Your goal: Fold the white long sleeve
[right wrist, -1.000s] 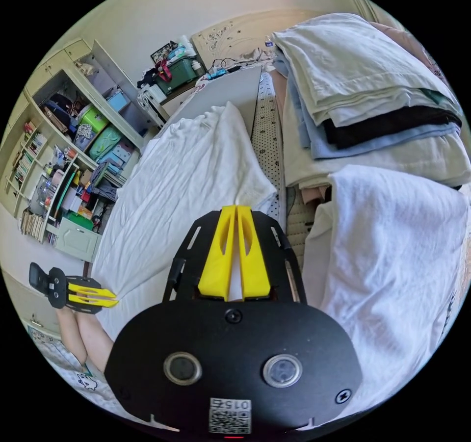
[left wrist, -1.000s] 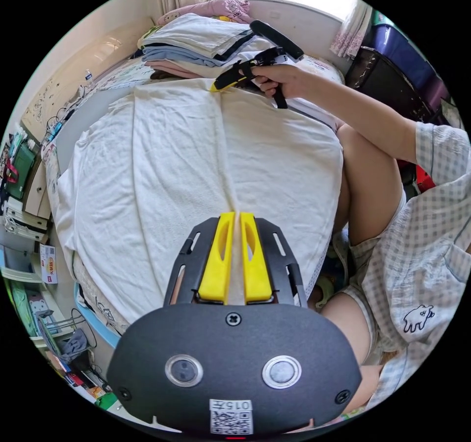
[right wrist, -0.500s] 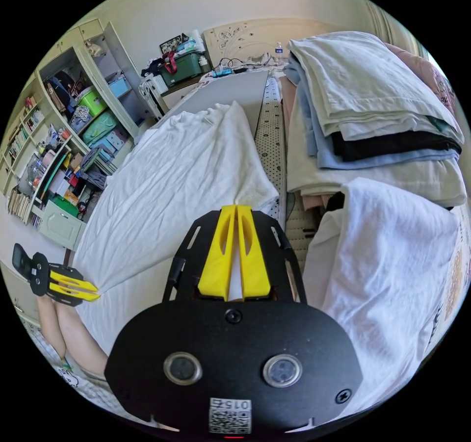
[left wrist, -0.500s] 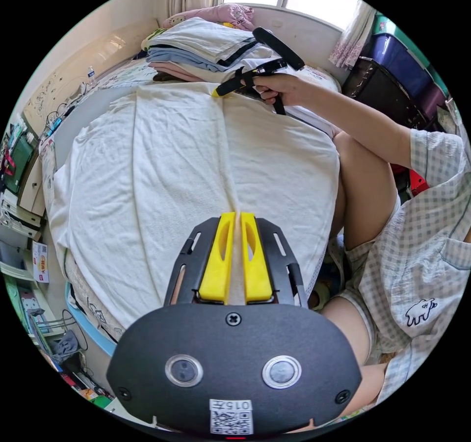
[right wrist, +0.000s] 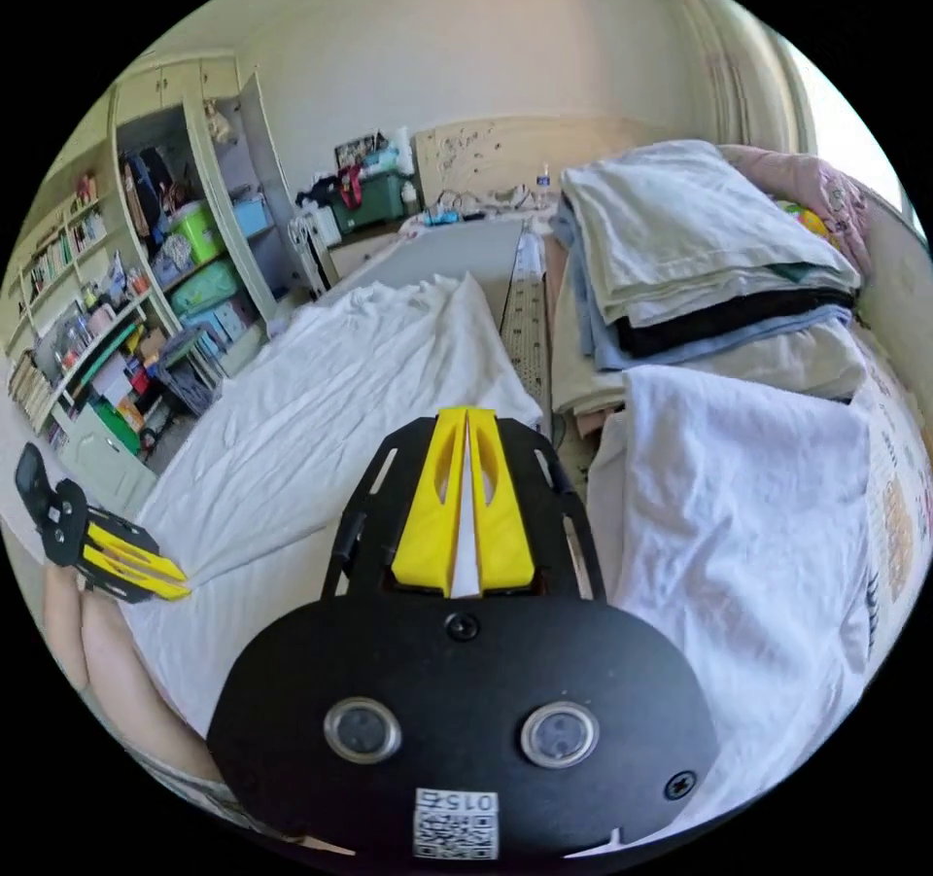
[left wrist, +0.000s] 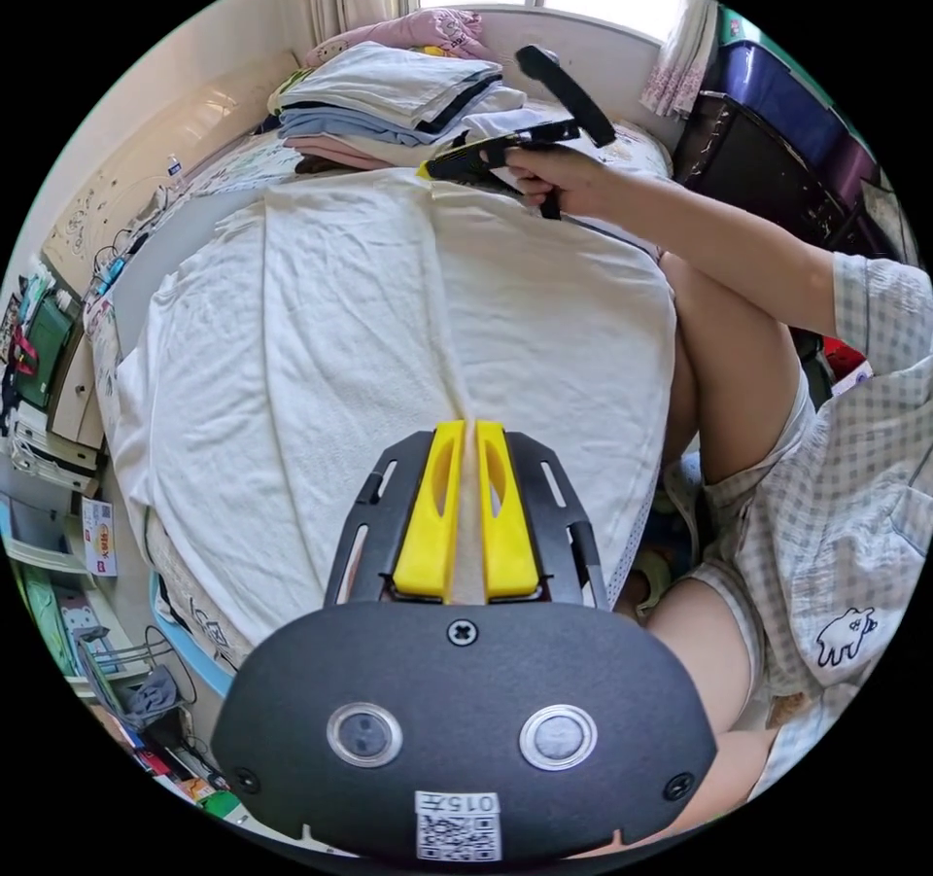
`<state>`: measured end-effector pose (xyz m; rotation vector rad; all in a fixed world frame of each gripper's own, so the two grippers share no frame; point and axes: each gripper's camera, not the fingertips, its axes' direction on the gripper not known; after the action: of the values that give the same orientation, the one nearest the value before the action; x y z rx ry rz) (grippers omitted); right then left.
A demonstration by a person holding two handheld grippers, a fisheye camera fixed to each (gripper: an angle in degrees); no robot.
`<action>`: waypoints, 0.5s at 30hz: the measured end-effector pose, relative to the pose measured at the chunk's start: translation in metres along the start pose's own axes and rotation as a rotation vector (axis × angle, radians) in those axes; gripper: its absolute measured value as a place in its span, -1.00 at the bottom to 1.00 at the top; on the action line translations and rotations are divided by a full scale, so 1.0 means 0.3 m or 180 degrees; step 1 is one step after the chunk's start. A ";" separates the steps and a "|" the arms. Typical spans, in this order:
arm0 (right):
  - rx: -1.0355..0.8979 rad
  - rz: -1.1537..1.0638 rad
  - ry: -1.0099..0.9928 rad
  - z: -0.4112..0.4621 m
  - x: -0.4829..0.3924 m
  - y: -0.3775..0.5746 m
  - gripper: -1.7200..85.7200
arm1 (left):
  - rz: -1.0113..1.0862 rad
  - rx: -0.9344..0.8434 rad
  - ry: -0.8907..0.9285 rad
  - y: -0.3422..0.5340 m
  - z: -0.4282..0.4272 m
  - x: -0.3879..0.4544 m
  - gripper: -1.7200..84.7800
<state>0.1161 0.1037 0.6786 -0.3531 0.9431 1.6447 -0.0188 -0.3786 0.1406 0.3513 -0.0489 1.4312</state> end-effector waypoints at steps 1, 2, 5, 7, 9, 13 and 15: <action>0.0141 0.0039 -0.0130 -0.042 0.005 0.014 -0.97 | 0.0003 0.0001 -0.0004 0.004 0.002 0.001 -0.94; 0.0378 0.0000 -0.0439 -0.124 0.008 0.038 -0.96 | 0.0016 -0.0008 -0.0017 0.011 0.005 0.004 -0.94; 0.0357 -0.0466 -0.0846 -0.276 -0.036 0.083 -0.92 | 0.0112 -0.0061 -0.0114 0.025 0.012 0.022 -0.94; 0.0160 -0.0388 -0.0932 -0.345 -0.049 0.150 -0.84 | 0.0191 -0.0092 -0.0210 0.034 0.016 0.039 -0.94; 0.0241 -0.0336 -0.1229 -0.454 -0.056 0.278 -0.79 | 0.0256 -0.0140 -0.0295 0.048 0.018 0.055 -0.94; 0.0319 -0.0120 -0.1377 -0.629 -0.042 0.422 -0.79 | 0.0330 0.0055 -0.0300 0.100 -0.012 0.067 -0.93; 0.0181 -0.0004 -0.1116 -0.720 -0.038 0.502 -0.79 | 0.0204 0.0333 -0.0117 0.147 -0.074 0.050 -0.92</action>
<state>-0.0724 -0.0667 0.6087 -0.0228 0.7215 1.6089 -0.0633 -0.3539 0.1324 0.4658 -0.0154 1.4940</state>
